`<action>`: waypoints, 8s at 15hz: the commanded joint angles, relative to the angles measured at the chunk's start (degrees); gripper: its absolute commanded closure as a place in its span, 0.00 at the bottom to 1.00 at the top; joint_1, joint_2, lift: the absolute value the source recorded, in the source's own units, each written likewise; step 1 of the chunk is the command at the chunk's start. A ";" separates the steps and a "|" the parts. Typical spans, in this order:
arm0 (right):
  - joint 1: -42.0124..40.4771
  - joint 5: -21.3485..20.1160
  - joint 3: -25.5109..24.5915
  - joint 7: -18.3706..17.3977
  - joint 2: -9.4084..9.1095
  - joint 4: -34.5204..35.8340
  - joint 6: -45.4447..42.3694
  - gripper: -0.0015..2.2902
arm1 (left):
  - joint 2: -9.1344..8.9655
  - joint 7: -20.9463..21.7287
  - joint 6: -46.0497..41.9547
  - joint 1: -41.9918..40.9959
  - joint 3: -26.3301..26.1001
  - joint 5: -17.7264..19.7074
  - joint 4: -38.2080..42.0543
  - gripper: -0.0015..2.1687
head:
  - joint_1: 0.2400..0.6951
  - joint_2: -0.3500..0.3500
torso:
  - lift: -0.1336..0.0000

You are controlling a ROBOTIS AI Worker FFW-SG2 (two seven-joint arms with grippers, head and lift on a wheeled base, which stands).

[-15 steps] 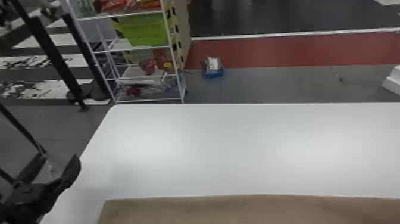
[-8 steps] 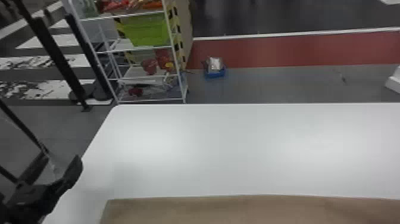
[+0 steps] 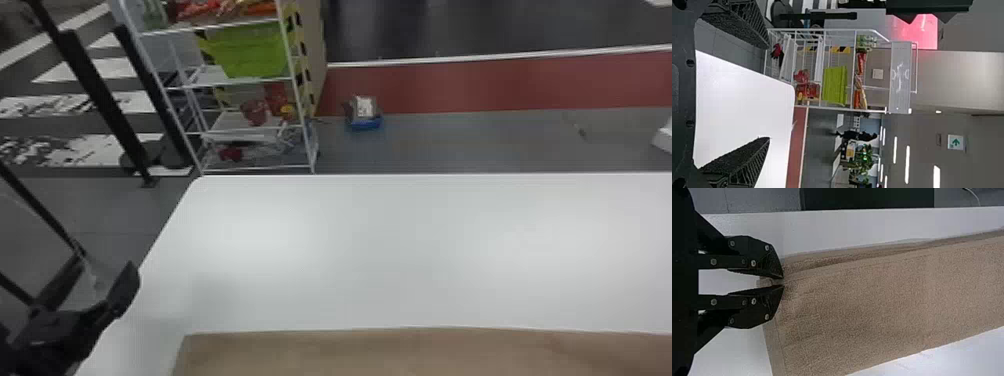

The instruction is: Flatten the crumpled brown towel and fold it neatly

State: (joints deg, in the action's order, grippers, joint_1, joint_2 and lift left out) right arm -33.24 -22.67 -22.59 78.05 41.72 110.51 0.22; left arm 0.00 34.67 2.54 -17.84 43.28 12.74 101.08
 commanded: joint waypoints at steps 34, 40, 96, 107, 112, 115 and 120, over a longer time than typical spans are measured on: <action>-6.48 1.84 -1.32 0.28 2.67 2.25 -3.07 0.25 | -0.15 0.84 -0.47 -0.36 3.47 1.14 0.25 0.03 | 1.00 0.87 | 0.07; -4.11 15.64 -6.68 0.28 1.00 2.34 -1.14 0.02 | -0.15 1.19 -0.47 -0.36 3.91 1.23 0.43 0.03 | 1.00 0.88 | 0.07; 12.06 48.77 -20.65 -14.24 -7.97 -14.09 15.56 0.02 | 2.02 39.95 69.14 -6.77 -9.36 -40.78 26.01 0.66 | 1.00 0.16 | 0.07; 11.71 48.07 -20.74 -14.32 -7.97 -14.36 14.15 0.02 | 5.98 40.66 73.01 3.25 -2.41 -42.27 23.72 0.66 | 1.00 0.33 | 0.07; 11.18 47.89 -20.48 -14.32 -8.14 -14.89 12.92 0.02 | 2.81 42.68 82.85 -1.50 -2.59 -38.76 37.61 0.66 | 1.00 0.31 | 0.07; 11.27 47.63 -19.68 -14.32 -7.88 -14.80 12.92 0.02 | -0.15 42.76 87.49 -6.60 -6.90 -37.62 49.39 0.66 | 1.00 0.22 | 0.07; 11.53 46.66 -18.37 -14.32 -7.79 -14.89 12.22 0.02 | -0.15 36.79 87.49 -8.27 -27.46 -41.75 56.24 0.66 | 1.00 0.01 | 0.07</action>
State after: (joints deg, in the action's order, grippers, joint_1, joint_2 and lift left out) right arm -21.73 24.14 -41.09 63.72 33.86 95.62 12.58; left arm 0.09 72.15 89.78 -26.03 22.91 -26.36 156.23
